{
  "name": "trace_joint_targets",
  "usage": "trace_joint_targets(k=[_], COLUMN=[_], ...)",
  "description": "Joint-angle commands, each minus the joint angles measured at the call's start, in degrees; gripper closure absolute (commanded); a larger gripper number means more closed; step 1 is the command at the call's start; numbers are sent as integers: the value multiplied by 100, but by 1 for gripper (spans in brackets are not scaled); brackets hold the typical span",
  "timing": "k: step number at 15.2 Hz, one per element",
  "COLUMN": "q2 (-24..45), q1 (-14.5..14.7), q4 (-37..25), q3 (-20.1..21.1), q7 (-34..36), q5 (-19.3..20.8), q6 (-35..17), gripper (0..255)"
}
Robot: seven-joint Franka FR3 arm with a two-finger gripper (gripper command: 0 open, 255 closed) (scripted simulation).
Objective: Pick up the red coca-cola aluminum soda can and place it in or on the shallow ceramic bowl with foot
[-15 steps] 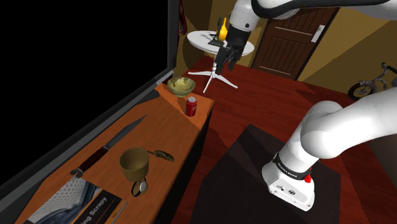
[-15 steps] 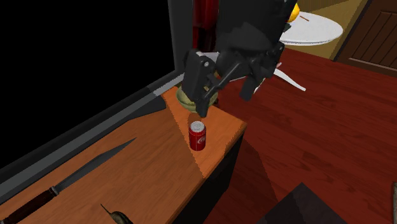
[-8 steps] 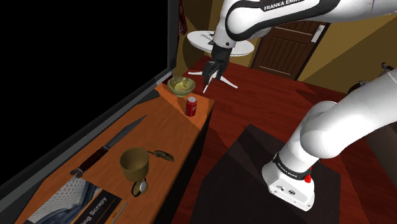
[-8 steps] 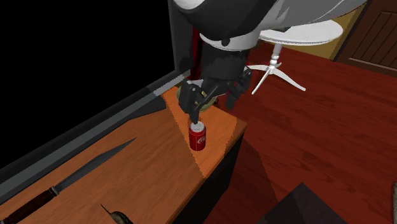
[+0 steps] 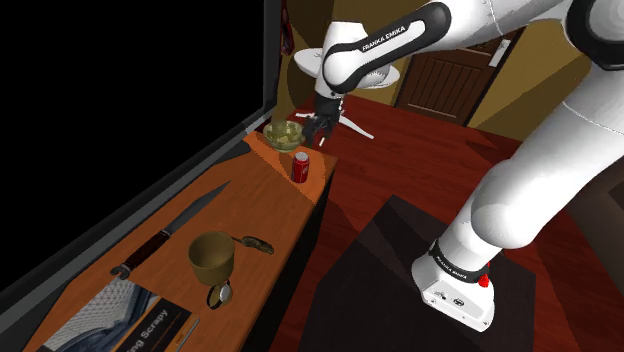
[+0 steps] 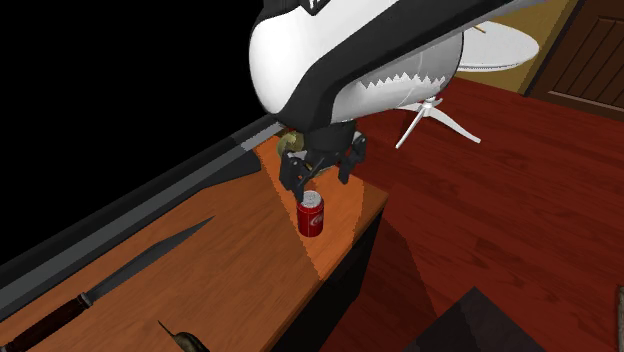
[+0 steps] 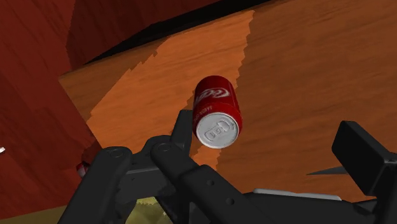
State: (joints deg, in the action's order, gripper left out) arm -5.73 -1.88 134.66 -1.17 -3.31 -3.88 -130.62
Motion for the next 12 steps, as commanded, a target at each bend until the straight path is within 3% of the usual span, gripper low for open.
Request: trace_joint_targets(k=[1,7,12], q2=[472,1820,2123], q1=[-13,-73,-78], q4=[-200,-908,-909], q3=[-15,-66,-55], q7=[-33,-151,-174], q5=[9,26,0], q6=[-227,-730,-1023], gripper=[0,0,0])
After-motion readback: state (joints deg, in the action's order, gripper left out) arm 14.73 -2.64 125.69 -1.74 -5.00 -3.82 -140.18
